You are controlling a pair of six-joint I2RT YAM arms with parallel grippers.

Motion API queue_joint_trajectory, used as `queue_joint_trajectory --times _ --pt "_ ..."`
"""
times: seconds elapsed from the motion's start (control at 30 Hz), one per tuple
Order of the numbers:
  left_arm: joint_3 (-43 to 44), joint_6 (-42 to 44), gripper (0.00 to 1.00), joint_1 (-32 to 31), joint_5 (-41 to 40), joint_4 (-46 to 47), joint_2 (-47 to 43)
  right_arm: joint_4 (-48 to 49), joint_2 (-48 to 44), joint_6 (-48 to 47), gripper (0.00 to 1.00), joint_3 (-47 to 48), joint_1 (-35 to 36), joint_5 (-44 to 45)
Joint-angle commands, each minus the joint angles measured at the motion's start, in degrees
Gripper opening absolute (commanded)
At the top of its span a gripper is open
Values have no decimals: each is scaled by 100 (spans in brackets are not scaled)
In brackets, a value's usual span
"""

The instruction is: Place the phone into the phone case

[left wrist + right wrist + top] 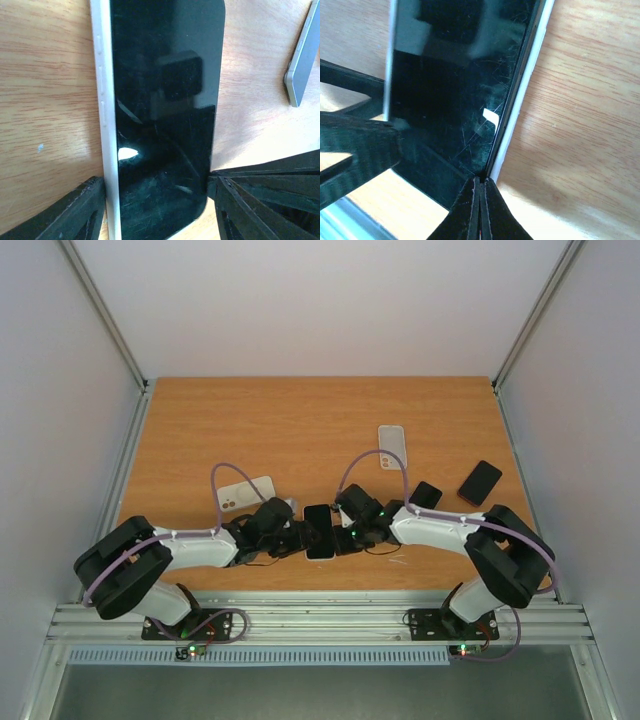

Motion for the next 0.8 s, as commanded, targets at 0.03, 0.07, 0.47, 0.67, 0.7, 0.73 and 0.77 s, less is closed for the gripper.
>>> queue_joint_trajectory --times 0.03,0.07,0.47,0.67,0.7,0.73,0.77 --pt "-134 -114 61 -43 -224 -112 123 -639 740 -209 1 73 323 871" --pt "-137 -123 61 -40 -223 -107 129 -716 819 -211 1 121 369 974" --pt "-470 -283 65 222 -187 88 -92 -1584 1398 -177 6 729 811 2461" --pt "-656 -304 66 489 -171 82 -327 -1742 1557 -250 6 875 881 2645" --pt "-652 -295 66 528 -142 69 -339 -1683 1475 -313 7 883 881 2493" --pt "-627 -256 66 561 -112 36 -342 -1640 1363 -382 10 891 881 2388" --pt "-585 -209 66 586 -58 0 -336 -1618 1234 -403 11 934 881 2305"
